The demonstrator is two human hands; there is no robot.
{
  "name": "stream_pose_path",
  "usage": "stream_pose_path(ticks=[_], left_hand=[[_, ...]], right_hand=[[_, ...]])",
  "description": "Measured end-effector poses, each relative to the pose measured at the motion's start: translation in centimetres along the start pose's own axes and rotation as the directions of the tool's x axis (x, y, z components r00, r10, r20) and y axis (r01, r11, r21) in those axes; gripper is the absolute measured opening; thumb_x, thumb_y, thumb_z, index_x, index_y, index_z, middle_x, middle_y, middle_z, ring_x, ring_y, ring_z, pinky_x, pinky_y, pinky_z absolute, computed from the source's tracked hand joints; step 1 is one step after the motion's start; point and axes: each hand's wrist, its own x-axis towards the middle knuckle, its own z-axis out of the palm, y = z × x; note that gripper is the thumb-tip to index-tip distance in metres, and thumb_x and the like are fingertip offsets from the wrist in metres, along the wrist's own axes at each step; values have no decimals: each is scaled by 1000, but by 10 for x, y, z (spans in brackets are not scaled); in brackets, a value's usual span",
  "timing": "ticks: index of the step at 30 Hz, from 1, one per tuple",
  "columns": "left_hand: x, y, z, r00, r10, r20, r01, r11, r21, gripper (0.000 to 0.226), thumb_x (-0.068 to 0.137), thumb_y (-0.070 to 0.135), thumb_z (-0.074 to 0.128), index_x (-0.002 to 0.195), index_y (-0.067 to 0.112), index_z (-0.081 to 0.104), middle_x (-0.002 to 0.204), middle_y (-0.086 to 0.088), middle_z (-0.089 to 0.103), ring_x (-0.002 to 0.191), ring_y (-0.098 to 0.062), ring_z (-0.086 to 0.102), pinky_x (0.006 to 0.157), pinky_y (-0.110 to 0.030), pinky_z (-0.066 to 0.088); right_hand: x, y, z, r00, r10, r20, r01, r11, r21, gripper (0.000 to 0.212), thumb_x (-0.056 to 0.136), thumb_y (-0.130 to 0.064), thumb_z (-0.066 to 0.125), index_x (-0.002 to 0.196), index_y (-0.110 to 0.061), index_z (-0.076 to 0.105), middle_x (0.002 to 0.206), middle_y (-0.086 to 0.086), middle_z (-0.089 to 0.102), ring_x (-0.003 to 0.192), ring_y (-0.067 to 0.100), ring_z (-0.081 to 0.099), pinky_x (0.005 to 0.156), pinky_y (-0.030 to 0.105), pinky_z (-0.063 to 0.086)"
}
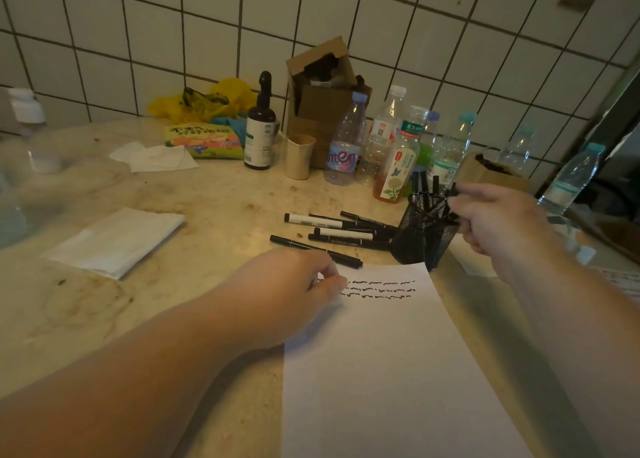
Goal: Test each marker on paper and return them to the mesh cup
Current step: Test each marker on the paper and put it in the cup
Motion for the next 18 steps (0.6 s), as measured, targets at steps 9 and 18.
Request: stream_pose_path(ticks=[9, 18], left_hand=[[2, 4, -3, 1000, 18, 1, -18, 995, 95, 25, 95, 47, 46, 103, 35, 66, 83, 11, 66, 72, -2, 58, 64, -22, 49], [4, -1, -2, 1000, 16, -8, -15, 994, 108, 22, 95, 44, 47, 100, 35, 66, 79, 14, 62, 70, -1, 56, 59, -20, 43]], right_hand=[[-47, -5, 82, 812, -246, 530, 541, 658, -523, 27, 96, -37, 59, 116, -24, 72, 105, -3, 56, 97, 17, 56, 78, 31, 41], [-51, -9, 95, 850, -189, 492, 486, 645, -590, 18, 86, -38, 63, 94, -24, 69, 90, -2, 67, 84, 19, 63, 73, 34, 54]])
